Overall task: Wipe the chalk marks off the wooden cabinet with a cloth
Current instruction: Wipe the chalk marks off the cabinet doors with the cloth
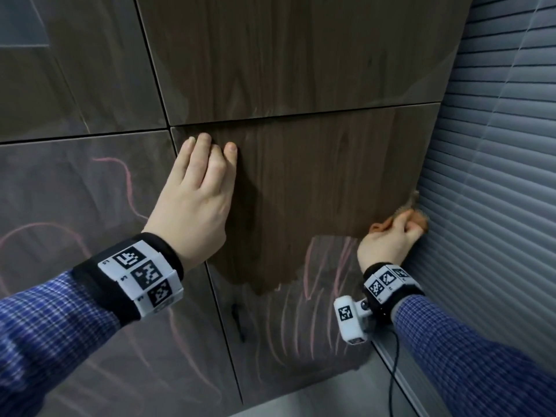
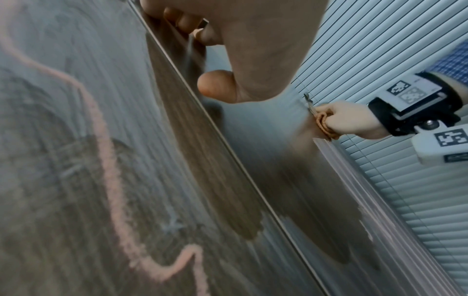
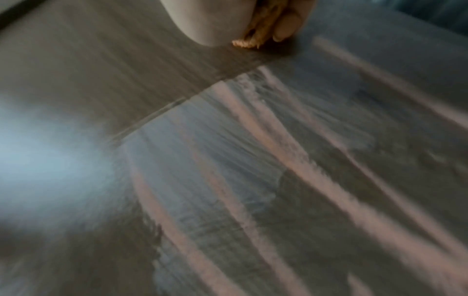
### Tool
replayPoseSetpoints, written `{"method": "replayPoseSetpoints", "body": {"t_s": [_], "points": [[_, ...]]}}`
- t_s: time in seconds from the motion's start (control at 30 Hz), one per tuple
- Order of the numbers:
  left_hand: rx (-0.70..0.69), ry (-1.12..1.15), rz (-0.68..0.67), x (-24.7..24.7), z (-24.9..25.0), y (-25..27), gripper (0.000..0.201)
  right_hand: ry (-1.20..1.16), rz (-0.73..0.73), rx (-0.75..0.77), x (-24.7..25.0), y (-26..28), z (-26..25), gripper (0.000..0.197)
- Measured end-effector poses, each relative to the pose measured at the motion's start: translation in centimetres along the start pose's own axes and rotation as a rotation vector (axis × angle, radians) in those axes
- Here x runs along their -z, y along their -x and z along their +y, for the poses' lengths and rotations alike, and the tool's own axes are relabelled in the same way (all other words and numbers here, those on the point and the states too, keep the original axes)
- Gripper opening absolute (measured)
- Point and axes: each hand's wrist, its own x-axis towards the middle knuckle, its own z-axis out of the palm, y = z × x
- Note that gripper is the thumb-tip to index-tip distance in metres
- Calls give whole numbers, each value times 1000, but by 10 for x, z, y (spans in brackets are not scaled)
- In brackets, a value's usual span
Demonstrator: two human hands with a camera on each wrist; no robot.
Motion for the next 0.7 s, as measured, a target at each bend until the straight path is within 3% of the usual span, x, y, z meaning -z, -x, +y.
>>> {"method": "replayPoseSetpoints", "body": {"t_s": [0.13, 0.23, 0.3, 0.43, 0.5, 0.57, 0.63, 0.7], "points": [[0, -2, -3, 0, -1, 1, 72, 135, -161, -330, 0, 31, 44, 51], [-12, -15, -5, 0, -1, 2, 74, 117, -71, -378, -8, 61, 61, 59], [-13, -22, -5, 0, -2, 2, 74, 47, -51, -277, -14, 69, 46, 62], [-25, -27, 3, -4, -2, 2, 73, -42, -134, 238, -24, 98, -16, 67], [-30, -27, 15, -6, -3, 2, 73, 76, -282, 505, -24, 122, -20, 68], [-28, -25, 19, -6, -2, 3, 72, 242, -494, 771, -20, 141, 16, 73], [-20, -29, 18, -5, -3, 3, 72, 345, -677, 814, -8, 148, 63, 83], [-15, -23, 12, -5, -4, 4, 72, 343, -655, 581, 8, 140, 83, 80]]}}
